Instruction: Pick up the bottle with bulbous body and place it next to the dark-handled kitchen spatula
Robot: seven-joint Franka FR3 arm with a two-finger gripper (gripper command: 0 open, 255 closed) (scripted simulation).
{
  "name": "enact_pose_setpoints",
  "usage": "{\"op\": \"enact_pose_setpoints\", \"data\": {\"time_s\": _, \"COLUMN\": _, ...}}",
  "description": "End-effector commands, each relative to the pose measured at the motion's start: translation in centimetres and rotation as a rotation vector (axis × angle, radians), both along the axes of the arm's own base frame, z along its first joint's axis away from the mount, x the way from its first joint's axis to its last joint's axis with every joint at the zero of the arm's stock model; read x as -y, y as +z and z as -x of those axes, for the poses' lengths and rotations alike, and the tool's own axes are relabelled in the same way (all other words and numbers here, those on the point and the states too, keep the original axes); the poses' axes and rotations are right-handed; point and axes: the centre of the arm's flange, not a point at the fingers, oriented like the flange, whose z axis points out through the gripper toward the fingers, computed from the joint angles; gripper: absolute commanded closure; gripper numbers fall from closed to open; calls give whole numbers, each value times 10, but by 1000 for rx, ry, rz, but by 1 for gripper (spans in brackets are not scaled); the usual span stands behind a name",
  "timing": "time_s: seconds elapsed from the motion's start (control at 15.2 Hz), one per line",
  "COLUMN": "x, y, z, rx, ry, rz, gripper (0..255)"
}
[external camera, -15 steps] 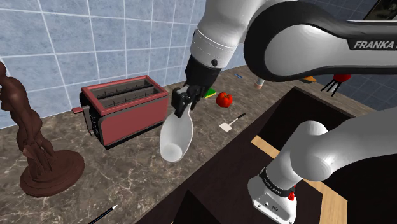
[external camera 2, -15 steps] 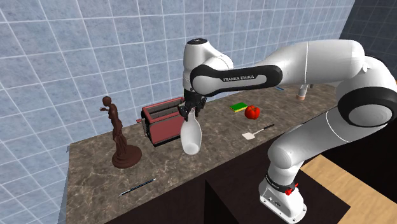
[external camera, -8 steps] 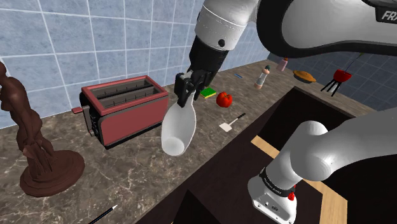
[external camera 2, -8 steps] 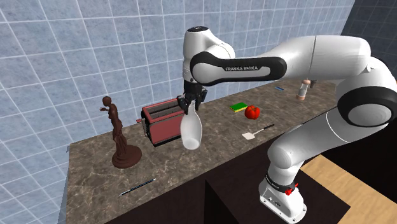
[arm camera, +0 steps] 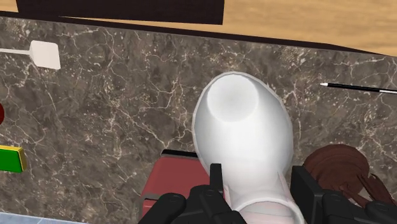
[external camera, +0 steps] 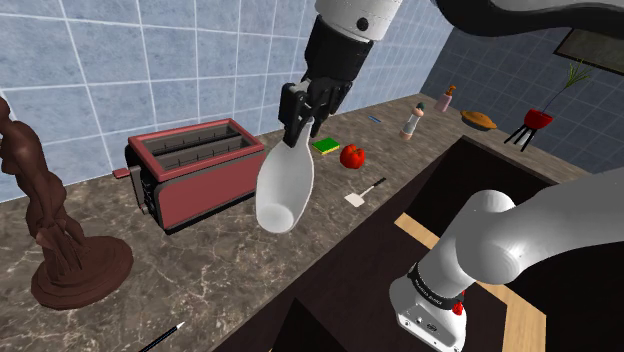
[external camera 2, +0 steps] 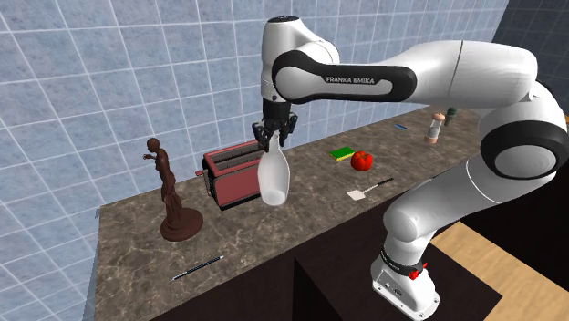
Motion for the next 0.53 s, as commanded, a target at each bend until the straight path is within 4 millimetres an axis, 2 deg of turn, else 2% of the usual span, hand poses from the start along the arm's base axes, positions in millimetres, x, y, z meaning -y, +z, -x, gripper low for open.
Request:
{"op": "enact_pose_setpoints", "data": {"time_s": 0.0, "x": -1, "y": 10, "z": 0, "rx": 0, "ry": 0, "rz": 0, "gripper": 255}}
{"op": "enact_pose_setpoints", "data": {"time_s": 0.46, "x": -1, "y": 47, "z": 0, "rx": 0, "ry": 0, "rz": 0, "gripper": 255}}
